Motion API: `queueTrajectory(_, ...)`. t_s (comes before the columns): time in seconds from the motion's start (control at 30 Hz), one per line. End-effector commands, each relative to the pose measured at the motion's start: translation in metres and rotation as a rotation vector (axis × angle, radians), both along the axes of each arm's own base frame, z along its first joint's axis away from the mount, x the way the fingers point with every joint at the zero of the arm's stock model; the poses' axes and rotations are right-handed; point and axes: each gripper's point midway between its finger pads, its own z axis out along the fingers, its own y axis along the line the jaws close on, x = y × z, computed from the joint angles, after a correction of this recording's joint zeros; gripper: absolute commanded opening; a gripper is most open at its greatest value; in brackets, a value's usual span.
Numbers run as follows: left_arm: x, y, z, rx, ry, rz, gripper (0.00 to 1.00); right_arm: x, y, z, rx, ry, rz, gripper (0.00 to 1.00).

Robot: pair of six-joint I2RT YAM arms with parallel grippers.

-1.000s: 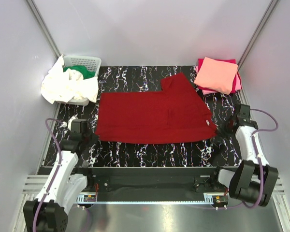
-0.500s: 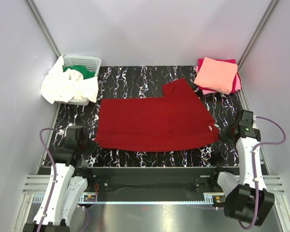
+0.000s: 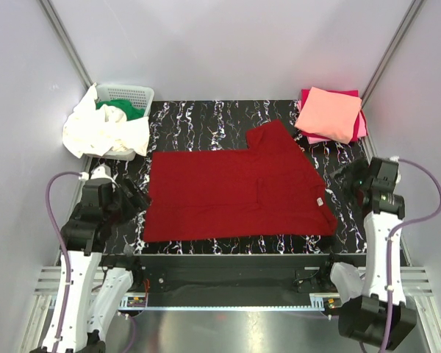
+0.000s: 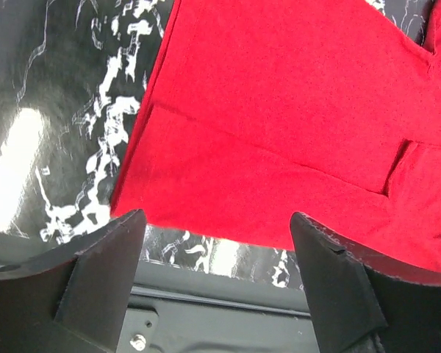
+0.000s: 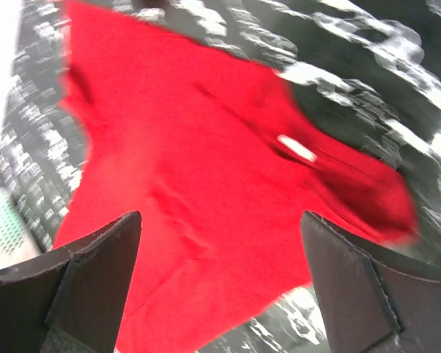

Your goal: Fold and stack the t-shirts

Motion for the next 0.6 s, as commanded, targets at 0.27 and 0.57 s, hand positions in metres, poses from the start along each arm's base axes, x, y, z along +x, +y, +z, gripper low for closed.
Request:
queueTrajectory(0.27,0.038,-0.013,0.045,0.112,-0.244,-0.237,0.99,0.201,0.081,0.064,-0.071,-0.153,0.563,0.97)
queueTrajectory(0.57,0.039,-0.007,0.045,0.108,-0.268,-0.196,0.99,0.336,0.152,0.027,-0.031,-0.202,0.837,0.95)
